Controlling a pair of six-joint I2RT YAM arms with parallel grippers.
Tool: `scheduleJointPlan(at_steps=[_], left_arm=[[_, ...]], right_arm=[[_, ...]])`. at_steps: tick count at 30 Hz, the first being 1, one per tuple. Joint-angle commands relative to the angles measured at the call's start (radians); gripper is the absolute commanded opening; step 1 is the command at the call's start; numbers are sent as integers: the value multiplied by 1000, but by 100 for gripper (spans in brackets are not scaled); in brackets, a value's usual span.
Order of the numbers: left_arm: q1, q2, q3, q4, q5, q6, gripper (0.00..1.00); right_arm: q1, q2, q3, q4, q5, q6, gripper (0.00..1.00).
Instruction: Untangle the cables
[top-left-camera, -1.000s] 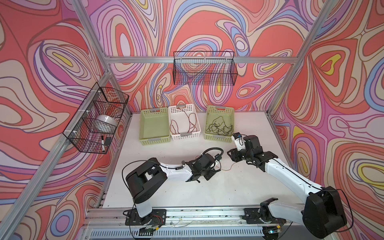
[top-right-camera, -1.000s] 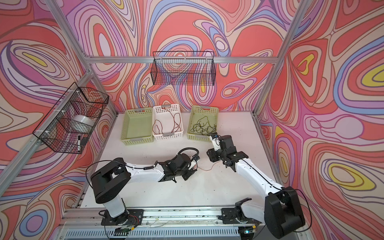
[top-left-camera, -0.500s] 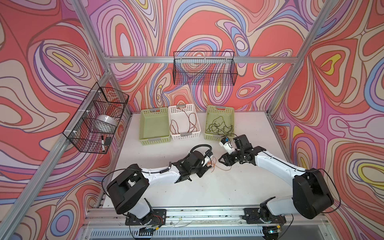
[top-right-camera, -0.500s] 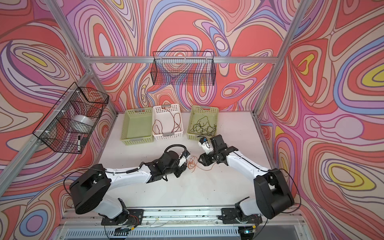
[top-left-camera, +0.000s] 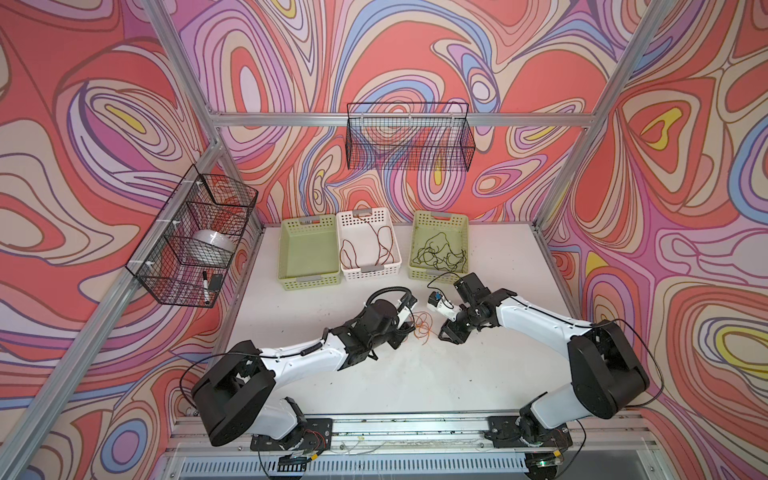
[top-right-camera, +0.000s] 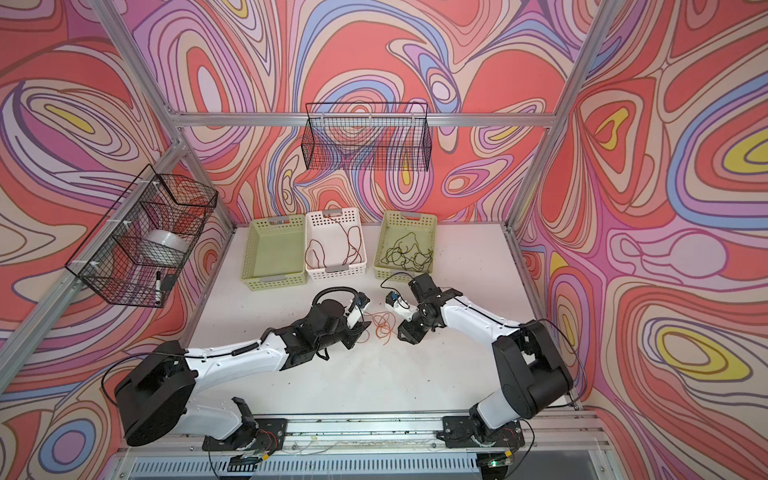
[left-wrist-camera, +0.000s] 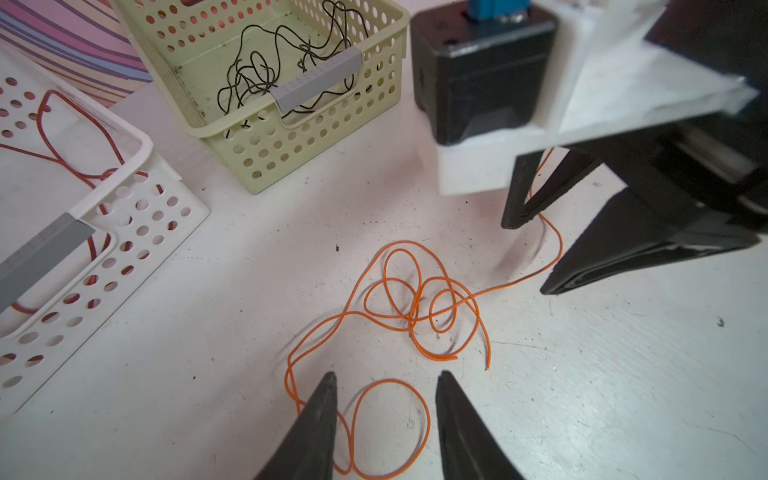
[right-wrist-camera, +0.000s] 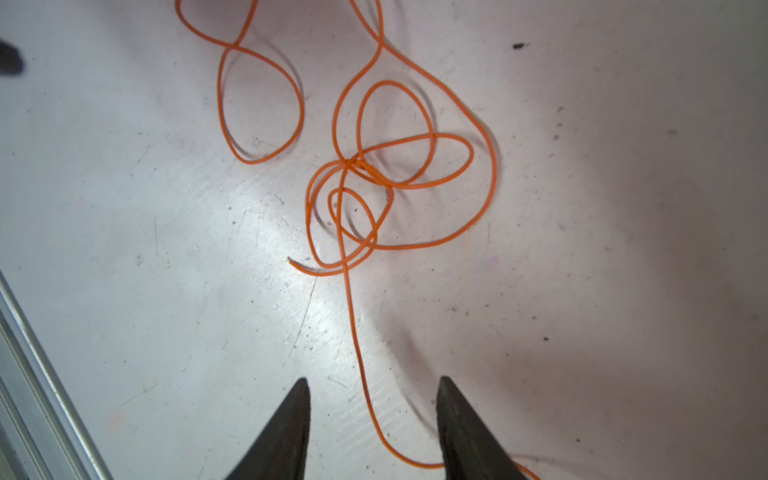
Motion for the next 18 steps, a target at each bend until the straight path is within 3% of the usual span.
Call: scheduleJointPlan(at_steps=[1,6,10,18], left_arm=[[6,-22,-30,45,-17,-3,44],[6,-18,-41,71,-5,-7,49],[5,-7,-49,96,25,-9,53],[-16,10,-132,273,50,6,58]], right_arm=[[5,4,-43,78,-41,-71,50],[10,69,-54,129,-43,-75,47],[14,94,-56,167,2,-78,38],[23,-27,-81,184,12,-65,0]])
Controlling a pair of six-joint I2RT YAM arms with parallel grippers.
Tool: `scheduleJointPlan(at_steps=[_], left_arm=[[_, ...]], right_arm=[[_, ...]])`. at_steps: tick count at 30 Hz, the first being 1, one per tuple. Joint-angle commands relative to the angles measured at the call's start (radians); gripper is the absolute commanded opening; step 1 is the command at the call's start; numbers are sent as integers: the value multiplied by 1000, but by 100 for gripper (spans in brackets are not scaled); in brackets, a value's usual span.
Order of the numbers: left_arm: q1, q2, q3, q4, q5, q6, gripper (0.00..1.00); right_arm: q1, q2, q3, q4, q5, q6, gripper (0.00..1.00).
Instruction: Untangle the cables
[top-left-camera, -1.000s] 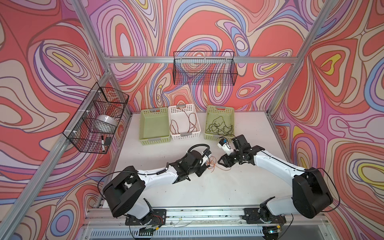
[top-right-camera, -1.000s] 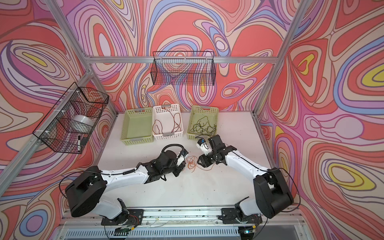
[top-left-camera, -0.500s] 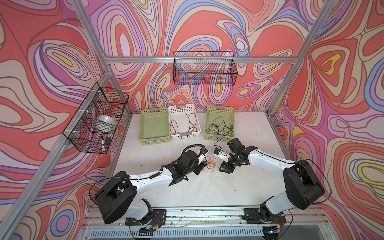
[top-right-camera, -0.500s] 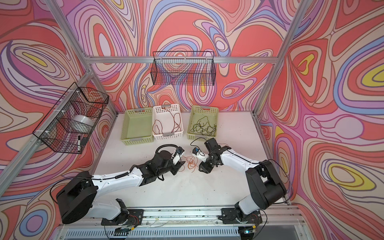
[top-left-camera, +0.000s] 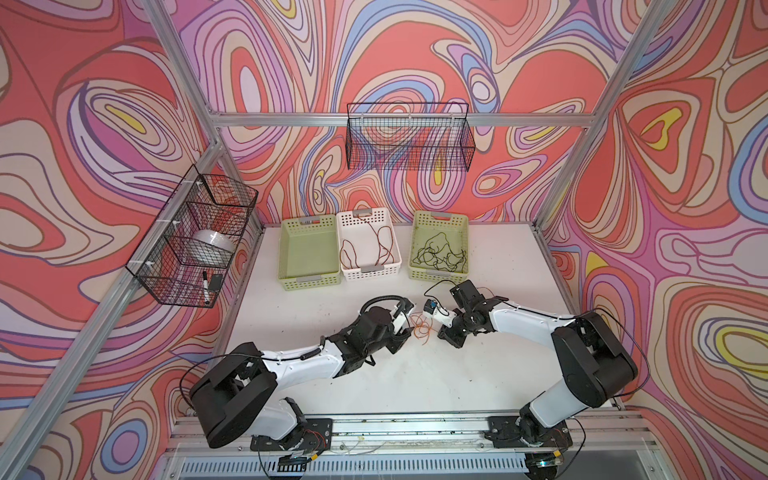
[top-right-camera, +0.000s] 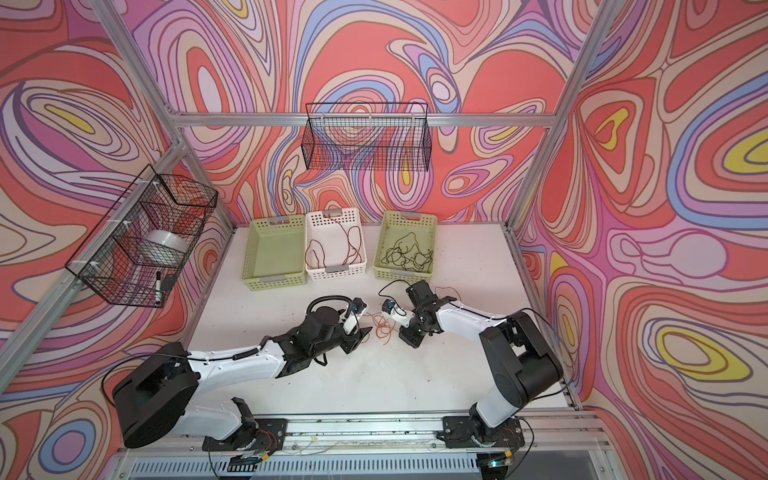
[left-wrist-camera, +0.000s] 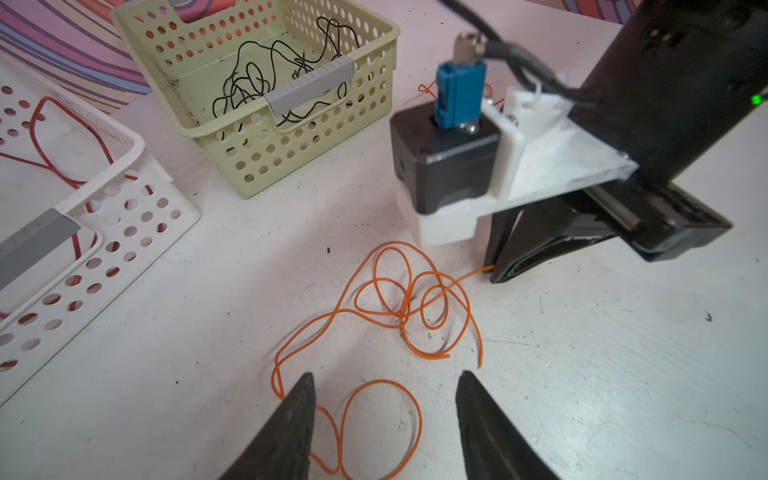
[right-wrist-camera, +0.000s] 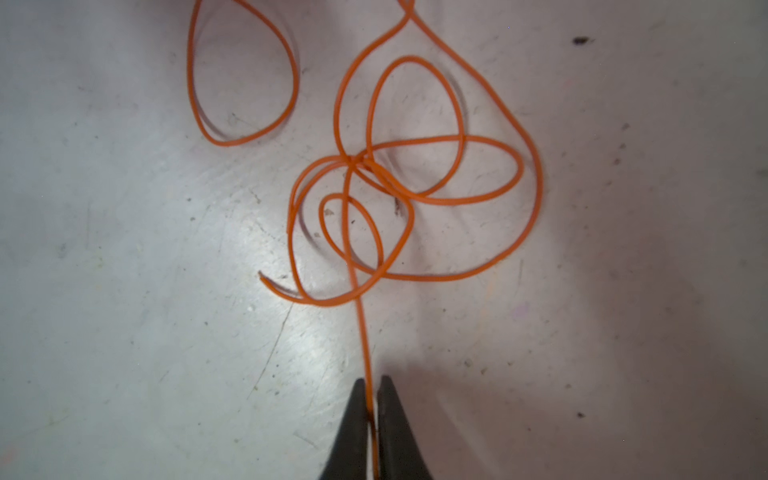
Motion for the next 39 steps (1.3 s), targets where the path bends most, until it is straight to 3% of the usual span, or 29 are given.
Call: scheduleJointPlan(at_steps=[1,8,16,21,25,32,39], left_arm=[[-18,23,-20,113,25,8,58],[-85,177,23,240,21,-4,60],[-109,281,56,332,-93,-26,65],[-110,329,86,355,-125,-21,62],[-109,358,110,348,-135,-19,44],[-109,318,95,315,-175,-3,2],[-84,183,33,224,-221,2,0]], right_arm=[[8,-94,-14,19,-5,7,0],[9,-150,-8,-27,-55,54,0],[16,-160,-2,-45,-65,76,0],[18,-161,6,-51,-72,78,0],[19,-164,9,-55,-69,78,0],[19,-192,9,-49,-19,91,0],[18,-202,15,-28,30,115,0]])
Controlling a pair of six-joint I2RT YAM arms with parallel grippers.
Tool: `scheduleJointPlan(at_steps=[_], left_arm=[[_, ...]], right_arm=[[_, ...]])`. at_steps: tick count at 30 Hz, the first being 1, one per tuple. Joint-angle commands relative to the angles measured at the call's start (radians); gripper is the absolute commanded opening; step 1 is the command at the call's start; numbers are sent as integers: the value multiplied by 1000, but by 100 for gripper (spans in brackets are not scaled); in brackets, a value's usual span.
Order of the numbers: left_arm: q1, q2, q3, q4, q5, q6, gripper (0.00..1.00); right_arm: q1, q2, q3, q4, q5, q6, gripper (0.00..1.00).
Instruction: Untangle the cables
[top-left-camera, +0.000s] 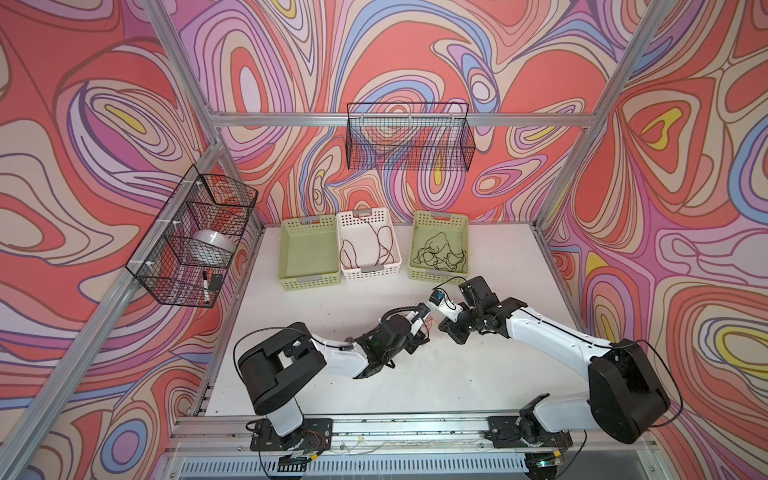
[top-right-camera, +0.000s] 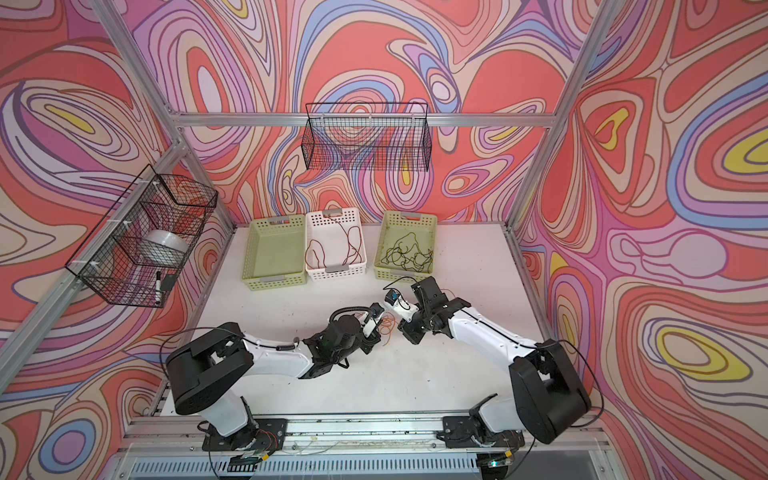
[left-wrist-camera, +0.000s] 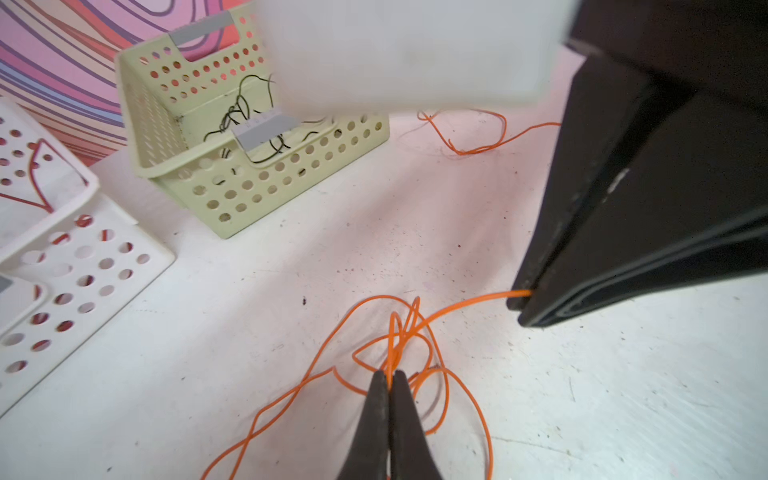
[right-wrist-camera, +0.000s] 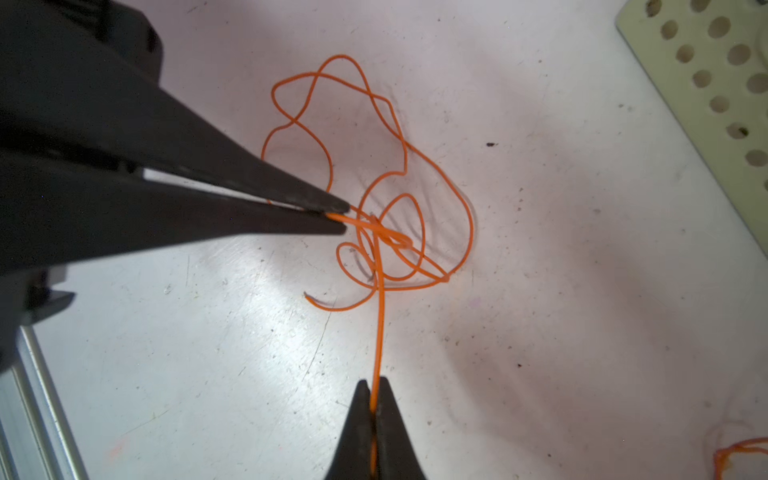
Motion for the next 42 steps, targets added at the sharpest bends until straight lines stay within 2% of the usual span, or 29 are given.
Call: scheduleJointPlan(at_steps=[1,6,15,17,19,25,30,35,42], left_arm=[[23,-82,-38,-58,-46,-4,0],[85,-218,-90,-161,-94,-42,0],[206,-500,-180,-384,-187,-56,0],[235,-556,-197,-428,-216,-79,0],[274,-620,-233,-427,-201,-117,0],[303,-707,-243,-482,-235,-157,0],[338,-754,-173,-589,-264,-104,0],[364,-775,-137,-609,-198,-68,0],[364,-670,-121,-580,4,-82,0]], right_arm=[[5,-25,13,15,48,14,0],[-19,-70,-14,64,96,53,0],[-149,-164,-43,122,197,147,0],[-180,-180,-46,126,216,161,0],[-202,-192,-48,125,258,165,0],[-268,-207,-47,113,331,187,0],[-325,-190,-58,103,398,177,0],[-325,-196,-69,132,305,151,0],[-312,-267,-34,131,126,120,0]])
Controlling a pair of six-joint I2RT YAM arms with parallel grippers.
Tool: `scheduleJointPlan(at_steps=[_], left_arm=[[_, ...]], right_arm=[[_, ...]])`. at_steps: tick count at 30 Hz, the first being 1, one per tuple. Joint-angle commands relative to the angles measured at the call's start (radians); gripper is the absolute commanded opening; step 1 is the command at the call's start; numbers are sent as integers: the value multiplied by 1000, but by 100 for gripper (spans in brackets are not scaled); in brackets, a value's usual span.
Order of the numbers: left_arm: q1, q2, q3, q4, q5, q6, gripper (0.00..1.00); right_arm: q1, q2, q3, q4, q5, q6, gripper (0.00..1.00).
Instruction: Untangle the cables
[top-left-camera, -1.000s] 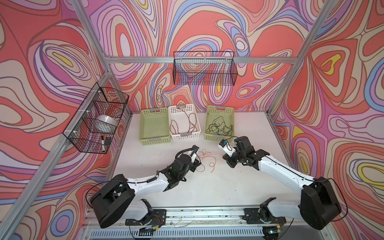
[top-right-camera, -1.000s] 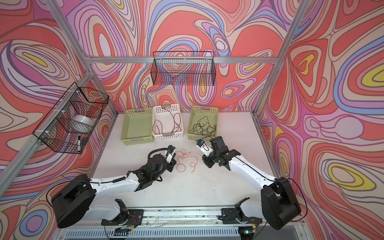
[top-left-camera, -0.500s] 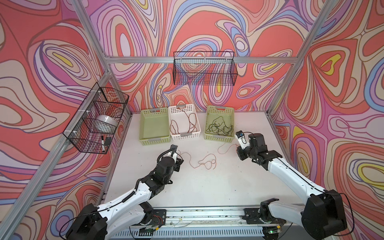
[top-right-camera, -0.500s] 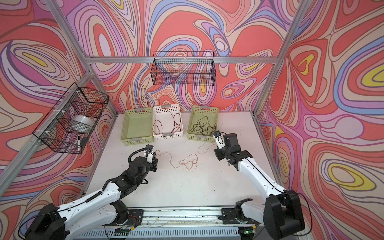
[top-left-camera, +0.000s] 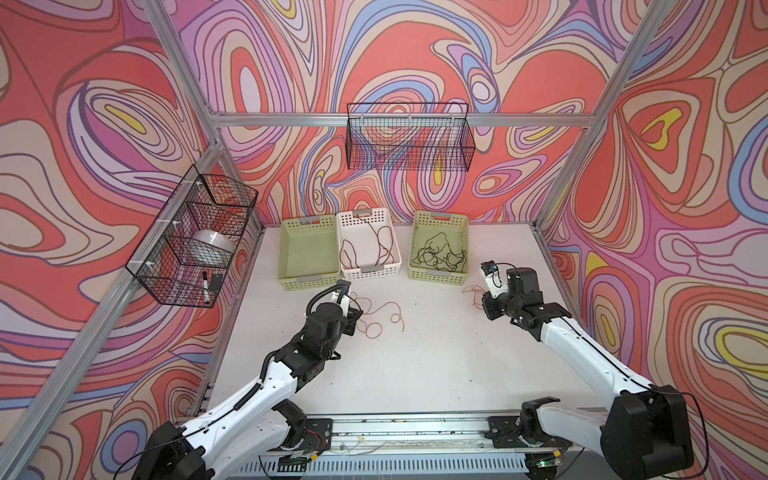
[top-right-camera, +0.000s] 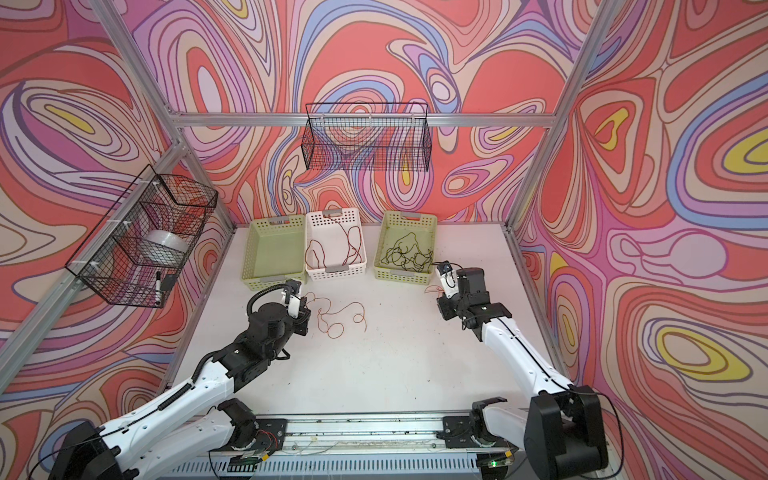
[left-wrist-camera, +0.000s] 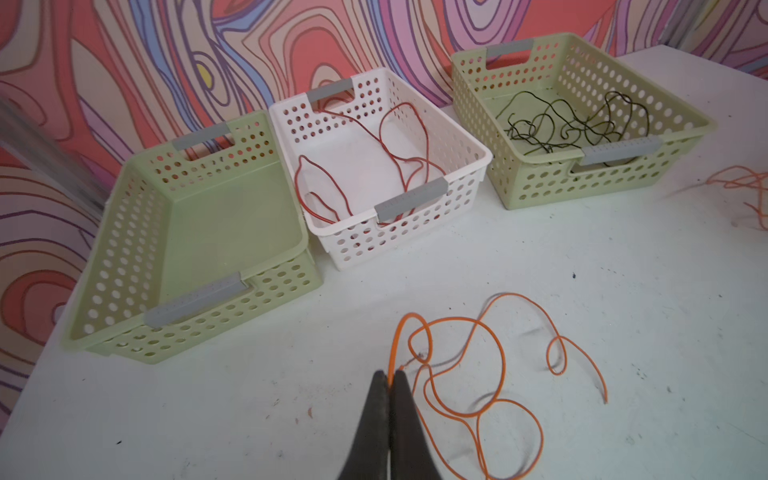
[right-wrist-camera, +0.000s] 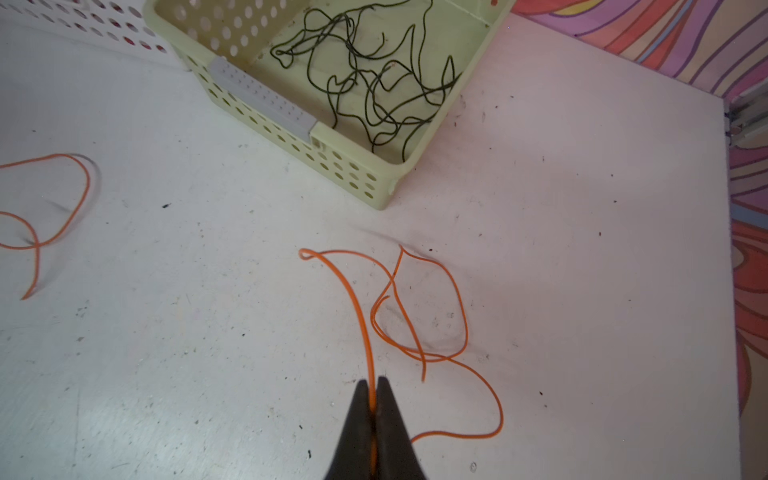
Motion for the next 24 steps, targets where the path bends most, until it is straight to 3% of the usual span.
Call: scheduleJointPlan(at_steps=[1,3,7,10,15,20,24], left_arm=[[3,46,18,2,121,-3,0],[3,66,21,15,139,-2,10],[2,87,23,38,179,16,42],[1,73,16,72,199,40,57],[-11,37,18,107,214,125,75],[-46,22,23,169,331,226,94],[-151,113,117,248,420,334,96]], right_arm=[[15,-51,36,7,-122,-21,0],[27,-68,67,-15,-167,-29,0],[62,-104,137,-45,-249,-37,0],[92,-121,185,-41,-289,-36,0],[143,-112,266,-2,-338,-3,0],[199,-78,337,49,-373,18,0],[239,-34,393,71,-401,30,0]])
